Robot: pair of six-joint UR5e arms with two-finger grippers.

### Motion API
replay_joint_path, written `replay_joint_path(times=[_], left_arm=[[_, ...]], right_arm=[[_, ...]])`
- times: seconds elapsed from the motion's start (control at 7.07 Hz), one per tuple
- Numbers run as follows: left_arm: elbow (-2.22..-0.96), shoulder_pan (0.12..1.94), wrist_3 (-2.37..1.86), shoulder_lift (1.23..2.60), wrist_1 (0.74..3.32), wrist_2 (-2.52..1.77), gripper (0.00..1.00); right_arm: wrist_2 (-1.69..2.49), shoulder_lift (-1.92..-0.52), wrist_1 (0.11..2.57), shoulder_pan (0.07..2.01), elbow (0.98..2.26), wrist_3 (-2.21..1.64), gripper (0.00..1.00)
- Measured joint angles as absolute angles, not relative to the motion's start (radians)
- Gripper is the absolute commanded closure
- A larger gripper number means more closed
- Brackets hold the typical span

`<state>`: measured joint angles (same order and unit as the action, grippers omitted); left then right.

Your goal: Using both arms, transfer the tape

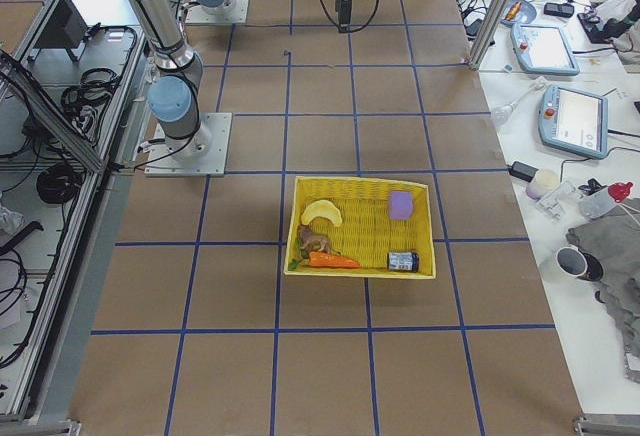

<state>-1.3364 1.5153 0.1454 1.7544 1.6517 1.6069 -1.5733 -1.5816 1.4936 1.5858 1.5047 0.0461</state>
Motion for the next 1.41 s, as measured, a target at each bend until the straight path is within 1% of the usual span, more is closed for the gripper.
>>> replay_joint_path(times=[0.28,0.42,0.99,1.41], left_arm=[[-1.313,1.663,-0.050,1.727,1.658,1.593,0.00],[-1.323,1.693,-0.071,1.714,1.655,1.593,0.00],[-1.417,1.700,-0.068,1.668,1.602,1.555,0.00],[-1.421,1.695,-0.032,1.664,1.585,1.540,0.00]], right_arm=[[-1.579,-1.581,1.495,1.586,1.507,0.046,0.00],[-1.580,-1.581,1.495,1.586,1.509,0.046,0.00],[-1.582,-1.580,1.500,1.585,1.511,0.046,0.00],[-1.581,-1.581,1.502,1.585,1.511,0.047,0.00]])
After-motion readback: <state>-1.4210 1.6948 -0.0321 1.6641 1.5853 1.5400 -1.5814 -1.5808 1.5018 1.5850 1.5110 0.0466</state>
